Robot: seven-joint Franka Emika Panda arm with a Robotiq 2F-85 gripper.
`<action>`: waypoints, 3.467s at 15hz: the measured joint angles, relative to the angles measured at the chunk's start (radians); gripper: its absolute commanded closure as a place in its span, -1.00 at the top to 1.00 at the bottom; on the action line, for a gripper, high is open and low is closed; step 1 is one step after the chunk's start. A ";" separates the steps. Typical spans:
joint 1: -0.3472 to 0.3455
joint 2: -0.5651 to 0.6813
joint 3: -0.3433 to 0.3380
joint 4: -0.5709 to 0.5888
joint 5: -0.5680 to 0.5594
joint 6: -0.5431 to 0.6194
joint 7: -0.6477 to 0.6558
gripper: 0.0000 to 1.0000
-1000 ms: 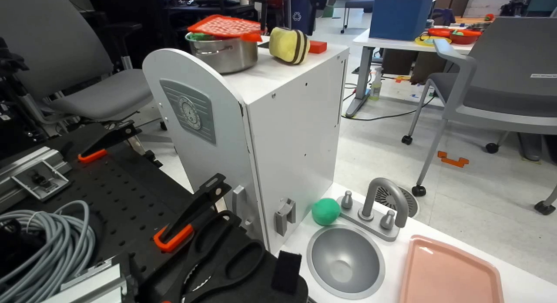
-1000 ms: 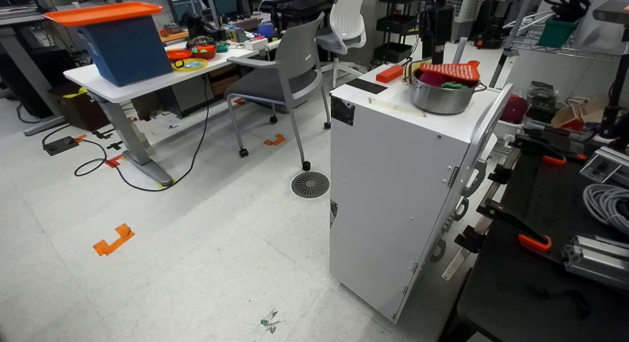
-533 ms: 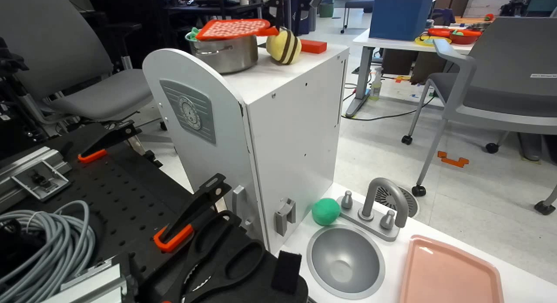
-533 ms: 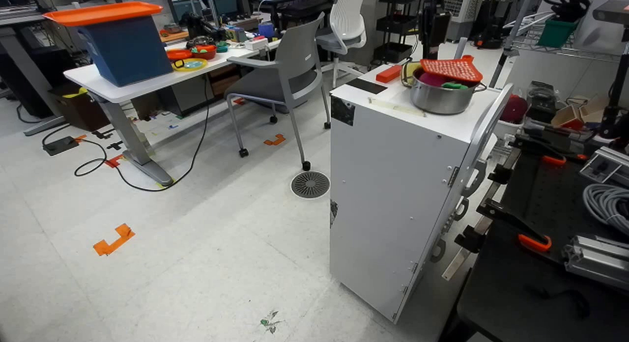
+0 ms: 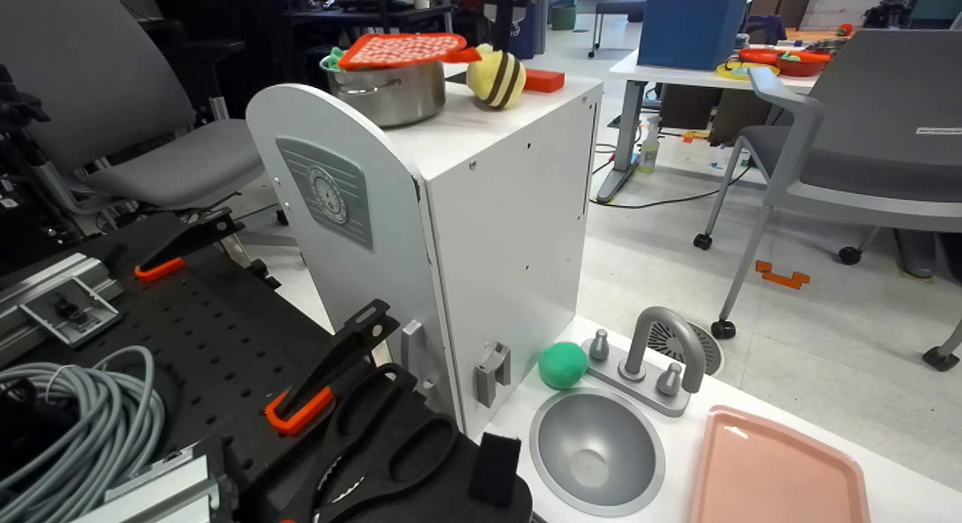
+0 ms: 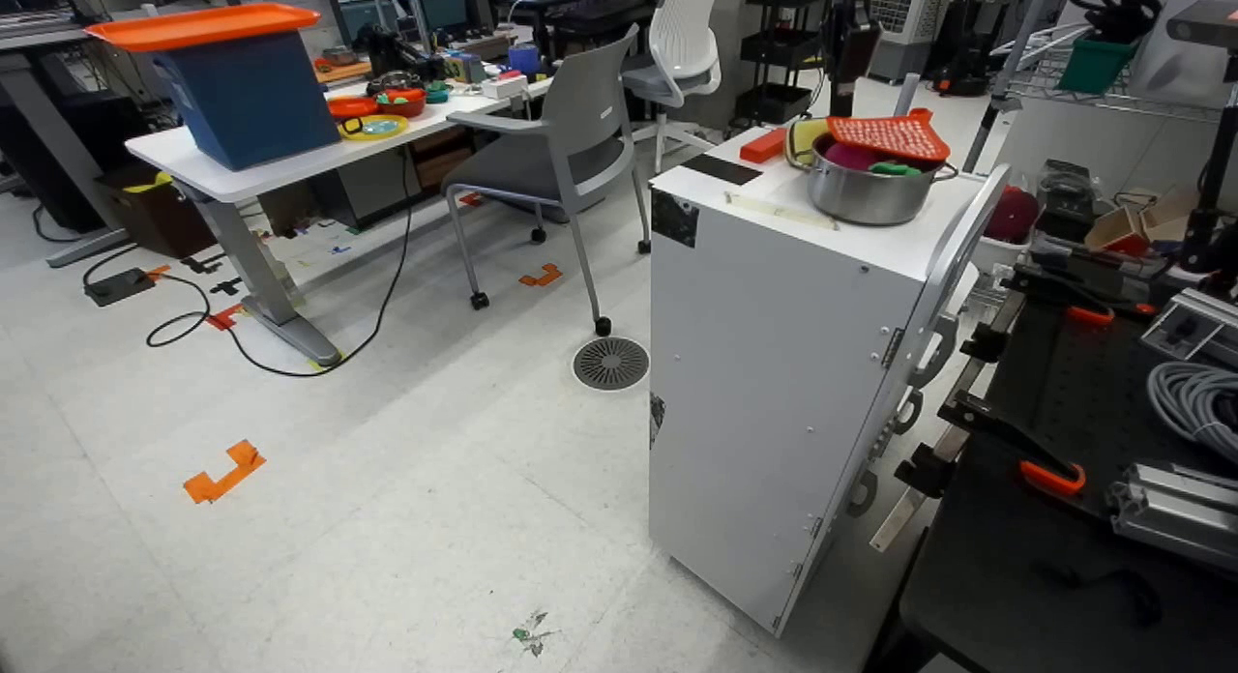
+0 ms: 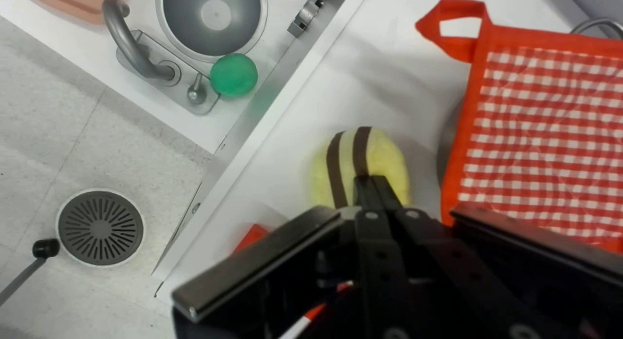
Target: Remove the black and yellow sponge from the top of the counter and put it in the sink
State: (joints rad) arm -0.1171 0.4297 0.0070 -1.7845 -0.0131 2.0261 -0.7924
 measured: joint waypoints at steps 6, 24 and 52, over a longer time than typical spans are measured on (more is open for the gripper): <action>0.000 -0.016 0.001 0.005 0.000 0.019 0.000 -1.00; -0.062 -0.385 -0.158 -0.206 -0.080 0.030 0.329 -1.00; -0.116 -0.317 -0.222 -0.213 -0.122 0.076 0.495 1.00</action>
State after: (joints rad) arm -0.2327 0.1124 -0.2152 -1.9971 -0.1355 2.1017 -0.2976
